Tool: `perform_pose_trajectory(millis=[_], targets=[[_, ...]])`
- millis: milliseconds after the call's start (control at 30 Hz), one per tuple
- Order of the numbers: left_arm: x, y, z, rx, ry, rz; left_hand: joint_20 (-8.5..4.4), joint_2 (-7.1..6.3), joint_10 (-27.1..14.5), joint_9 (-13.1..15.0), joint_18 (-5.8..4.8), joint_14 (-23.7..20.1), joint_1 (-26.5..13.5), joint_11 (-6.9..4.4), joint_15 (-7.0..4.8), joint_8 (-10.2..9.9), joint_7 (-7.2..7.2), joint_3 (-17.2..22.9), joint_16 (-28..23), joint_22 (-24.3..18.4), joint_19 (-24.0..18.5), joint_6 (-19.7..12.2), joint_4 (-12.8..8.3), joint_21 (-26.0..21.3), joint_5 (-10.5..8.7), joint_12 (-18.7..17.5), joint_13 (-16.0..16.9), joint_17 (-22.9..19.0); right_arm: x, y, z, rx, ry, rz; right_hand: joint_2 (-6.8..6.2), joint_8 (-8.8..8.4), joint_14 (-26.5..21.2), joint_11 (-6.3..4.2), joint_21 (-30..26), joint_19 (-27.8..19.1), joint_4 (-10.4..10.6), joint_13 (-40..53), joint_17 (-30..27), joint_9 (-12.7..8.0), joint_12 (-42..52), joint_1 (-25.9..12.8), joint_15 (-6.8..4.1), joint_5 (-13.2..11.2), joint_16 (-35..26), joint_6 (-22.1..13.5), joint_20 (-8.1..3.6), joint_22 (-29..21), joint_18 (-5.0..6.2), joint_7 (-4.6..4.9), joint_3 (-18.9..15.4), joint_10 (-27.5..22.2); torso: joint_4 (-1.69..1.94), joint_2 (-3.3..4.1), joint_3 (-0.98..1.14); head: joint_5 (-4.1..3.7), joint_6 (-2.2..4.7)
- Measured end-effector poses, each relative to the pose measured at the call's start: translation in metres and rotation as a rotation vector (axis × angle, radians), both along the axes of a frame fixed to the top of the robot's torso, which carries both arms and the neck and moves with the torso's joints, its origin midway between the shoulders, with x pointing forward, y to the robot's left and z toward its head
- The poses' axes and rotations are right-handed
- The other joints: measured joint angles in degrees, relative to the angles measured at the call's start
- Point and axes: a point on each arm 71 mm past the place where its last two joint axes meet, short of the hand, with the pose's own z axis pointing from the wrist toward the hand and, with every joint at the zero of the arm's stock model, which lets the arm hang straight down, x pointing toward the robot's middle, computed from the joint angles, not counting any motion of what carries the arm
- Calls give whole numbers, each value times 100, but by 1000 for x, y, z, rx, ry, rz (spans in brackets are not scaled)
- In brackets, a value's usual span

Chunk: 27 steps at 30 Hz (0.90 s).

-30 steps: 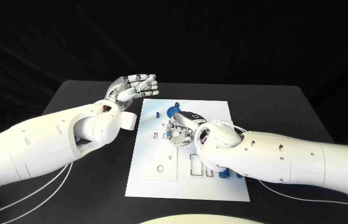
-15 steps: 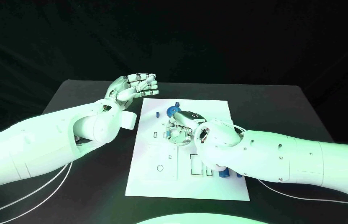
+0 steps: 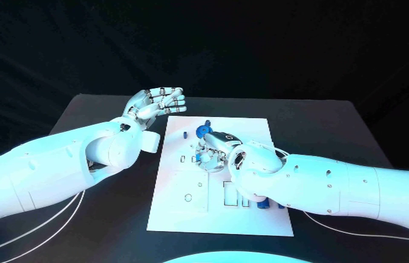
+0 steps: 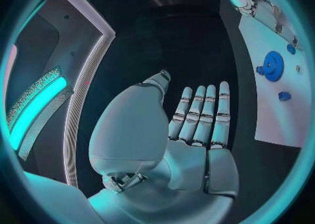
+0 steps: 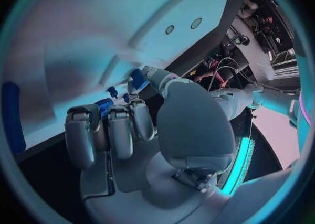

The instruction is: Assemble the parts on the task board

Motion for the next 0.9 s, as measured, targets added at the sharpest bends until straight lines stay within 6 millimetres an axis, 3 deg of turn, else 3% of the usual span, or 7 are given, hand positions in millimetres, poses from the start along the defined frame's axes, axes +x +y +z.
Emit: perform_pose_trajectory(millis=[167,267,367,500,667,800,900], targets=[[0,0,0,0,1,-1,0,0,0,0,0,0,0,0,0,0,0,0,0,0,0,0,0,0,0,0,0,0,0,0,0,4,-3,3,-70,-119,1,59,-20,10,65,0,0,-77,-104,-22,43,-161,-22,-202,53,5,0,39,-329,-60,-3,1,0,-1,4],[0,0,0,0,2,-1,0,0,0,0,0,0,0,0,0,0,0,0,0,0,0,0,0,0,0,0,0,0,0,-1,1,12,-8,5,-50,-161,19,90,-20,-10,170,0,0,-141,-133,57,61,-206,-22,-263,73,5,0,38,-868,-91,-4,1,0,0,8],[0,1,-1,2,4,-1,0,0,0,1,0,0,0,0,0,0,0,0,0,0,0,0,0,0,0,0,0,1,-1,-2,2,23,-16,6,125,-206,18,121,-20,10,437,-1,0,-232,-171,411,100,-316,-22,-340,93,4,0,74,-1721,-122,-2,3,1,1,13],[1,2,-1,15,5,0,0,0,69,-7,0,89,0,-1,-38,-25,0,0,64,0,0,0,0,24,0,-24,3,51,-4,-9,6,53,-35,2,228,-257,8,142,-48,-11,891,-1,-1,-339,-171,853,113,-316,-22,-429,114,4,0,117,-2378,-142,-2,-1,5,13,20],[3,6,-4,62,16,-4,-96,-20,453,-4,67,623,-128,-104,-188,-4,19,-18,559,108,376,152,18,319,-22,184,77,295,-3,-27,22,103,-76,-13,286,-257,-1,142,-77,-10,1010,-1,-1,-394,-171,1070,122,-192,-22,-446,114,4,0,120,-2497,-142,-14,-16,12,33,34],[5,11,-8,128,44,-14,-349,-64,928,154,65,1389,-412,-308,-456,410,37,-202,1673,377,995,295,27,884,-21,789,349,881,-1,-46,37,163,-82,-33,350,-256,-1,142,-136,-10,1028,-1,-1,-402,-171,1134,122,-155,-22,-447,114,4,0,120,-2479,-142,-31,-41,18,47,46],[7,13,-12,190,70,-36,-575,-15,974,492,65,1415,-563,-465,-662,1124,27,-272,3132,810,1232,256,32,1639,-21,1797,968,1716,-1,-64,45,212,-63,-58,389,-256,-1,142,-163,-11,1026,-1,-1,-405,-171,1174,122,-89,-22,-447,114,3,-1,120,-2477,-142,-44,-64,25,70,34]])
